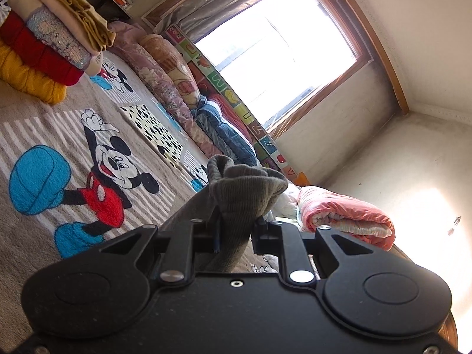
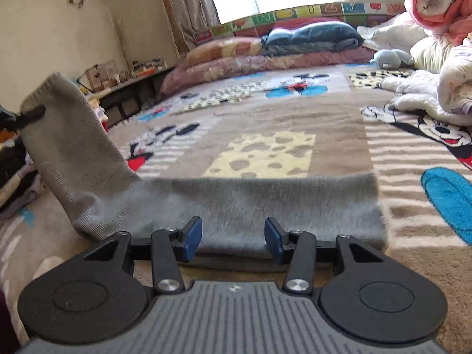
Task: Fold clothes
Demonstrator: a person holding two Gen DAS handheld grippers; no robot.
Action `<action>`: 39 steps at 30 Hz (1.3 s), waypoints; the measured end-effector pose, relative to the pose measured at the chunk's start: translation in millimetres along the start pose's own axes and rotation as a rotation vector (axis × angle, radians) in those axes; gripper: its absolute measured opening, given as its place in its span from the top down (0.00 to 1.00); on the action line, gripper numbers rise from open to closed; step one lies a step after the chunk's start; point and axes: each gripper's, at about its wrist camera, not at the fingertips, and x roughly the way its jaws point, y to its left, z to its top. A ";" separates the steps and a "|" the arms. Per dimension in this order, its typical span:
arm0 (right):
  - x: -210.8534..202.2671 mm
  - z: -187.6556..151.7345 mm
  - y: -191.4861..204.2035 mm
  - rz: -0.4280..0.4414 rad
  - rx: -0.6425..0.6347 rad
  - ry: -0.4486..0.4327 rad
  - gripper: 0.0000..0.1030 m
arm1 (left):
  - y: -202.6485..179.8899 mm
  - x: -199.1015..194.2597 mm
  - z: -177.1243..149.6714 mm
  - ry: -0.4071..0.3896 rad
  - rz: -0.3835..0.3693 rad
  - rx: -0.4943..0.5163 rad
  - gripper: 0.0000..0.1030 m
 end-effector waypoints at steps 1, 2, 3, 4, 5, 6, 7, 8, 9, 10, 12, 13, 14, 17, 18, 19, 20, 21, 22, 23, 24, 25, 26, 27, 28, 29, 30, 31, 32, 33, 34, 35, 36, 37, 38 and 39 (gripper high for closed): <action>-13.0 1.8 -5.6 0.019 0.019 -0.043 0.50 | -6.9 0.8 -1.9 -0.001 0.007 0.014 0.83; -22.9 0.6 -18.5 0.039 0.073 -0.071 0.50 | -14.5 2.6 -4.2 -0.004 0.020 0.034 0.83; -31.3 -2.1 -34.7 0.059 0.143 -0.092 0.50 | -23.2 4.6 -7.1 -0.008 0.040 0.062 0.84; -36.9 -7.1 -51.3 0.068 0.210 -0.103 0.50 | -31.9 6.7 -10.0 -0.013 0.061 0.090 0.83; -39.2 -12.4 -66.8 0.069 0.286 -0.107 0.50 | -42.4 11.1 -14.0 -0.017 0.087 0.131 0.83; -40.7 -17.4 -81.6 0.068 0.367 -0.108 0.49 | -53.0 15.5 -18.1 -0.020 0.114 0.172 0.83; -41.3 -20.4 -94.1 0.084 0.450 -0.122 0.49 | -63.5 20.8 -23.9 -0.026 0.136 0.215 0.83; -41.5 -22.5 -105.4 0.107 0.534 -0.141 0.49 | -73.9 26.0 -29.8 -0.032 0.158 0.258 0.83; -41.8 -24.6 -116.7 0.130 0.618 -0.161 0.49 | -84.3 31.3 -35.6 -0.038 0.180 0.301 0.83; -40.7 -24.0 -123.5 0.147 0.657 -0.171 0.49 | -92.7 38.6 -44.5 -0.037 0.201 0.341 0.83; -35.9 -20.4 -130.4 0.161 0.677 -0.173 0.49 | -109.2 53.3 -62.5 -0.036 0.243 0.422 0.83; -33.4 -20.3 -134.8 0.175 0.706 -0.176 0.49 | -117.4 60.7 -71.5 -0.035 0.264 0.462 0.83; -30.9 -21.1 -139.9 0.192 0.743 -0.181 0.49 | -123.0 69.1 -84.5 -0.030 0.284 0.510 0.83; -24.4 -24.9 -158.5 0.239 0.864 -0.196 0.49 | -139.4 94.3 -124.2 -0.015 0.342 0.653 0.83; -23.1 -26.2 -165.6 0.248 0.903 -0.206 0.49 | -142.9 101.8 -136.7 -0.005 0.353 0.680 0.83; -22.6 -26.9 -172.6 0.250 0.936 -0.221 0.49 | -145.5 109.3 -148.7 0.004 0.365 0.706 0.83; -22.0 -26.8 -178.8 0.251 0.959 -0.233 0.49 | -148.7 115.0 -160.1 0.015 0.370 0.737 0.83; -20.5 -26.1 -184.7 0.254 0.977 -0.238 0.49 | -151.9 120.6 -171.5 0.025 0.375 0.769 0.83; -18.6 -25.1 -190.6 0.257 0.994 -0.240 0.49 | -155.1 126.2 -182.9 0.036 0.380 0.801 0.83; -16.3 -24.6 -195.4 0.264 1.011 -0.238 0.49 | -158.3 131.9 -194.3 0.046 0.385 0.832 0.83; -13.9 -24.3 -199.7 0.271 1.028 -0.233 0.49 | -161.4 137.5 -205.7 0.056 0.390 0.863 0.83; -11.8 -24.0 -203.1 0.278 1.041 -0.226 0.49 | -162.3 139.4 -211.8 0.063 0.391 0.884 0.83; -9.7 -23.5 -206.1 0.284 1.052 -0.216 0.49 | -163.1 141.1 -217.7 0.069 0.392 0.904 0.83; -8.4 -22.5 -208.2 0.289 1.055 -0.209 0.49 | -163.9 142.8 -223.7 0.075 0.393 0.924 0.83; -7.4 -21.2 -210.0 0.293 1.056 -0.204 0.49 | -164.7 144.5 -229.6 0.081 0.394 0.944 0.83; -6.9 -19.8 -211.7 0.297 1.056 -0.201 0.49 | -165.4 146.2 -235.5 0.087 0.395 0.963 0.83; -6.7 -18.3 -213.4 0.302 1.054 -0.200 0.48 | -166.2 147.9 -241.4 0.093 0.396 0.983 0.83; -6.4 -16.9 -215.1 0.307 1.053 -0.199 0.48 | -167.0 149.7 -247.3 0.099 0.397 1.003 0.83; -6.1 -16.0 -216.8 0.310 1.054 -0.198 0.47 | -167.8 151.4 -253.2 0.105 0.398 1.023 0.83; -5.8 -15.4 -218.6 0.312 1.055 -0.196 0.46 | -168.6 153.1 -259.1 0.111 0.399 1.043 0.83; -5.6 -15.3 -219.7 0.312 1.057 -0.195 0.46 | -169.3 154.8 -265.0 0.117 0.400 1.063 0.83; -5.4 -15.4 -220.6 0.312 1.060 -0.194 0.45 | -170.1 156.5 -270.9 0.123 0.401 1.083 0.83; -5.0 -15.9 -220.9 0.312 1.060 -0.189 0.45 | -170.9 158.2 -276.8 0.129 0.401 1.103 0.83; -4.5 -16.4 -221.1 0.313 1.060 -0.184 0.45 | -171.7 160.0 -282.8 0.136 0.402 1.122 0.83; -4.0 -17.0 -221.3 0.314 1.060 -0.179 0.45 | -172.5 161.7 -288.7 0.142 0.403 1.142 0.83; -3.4 -17.4 -220.8 0.315 1.057 -0.173 0.45 | -173.1 161.1 -290.0 0.143 0.401 1.149 0.83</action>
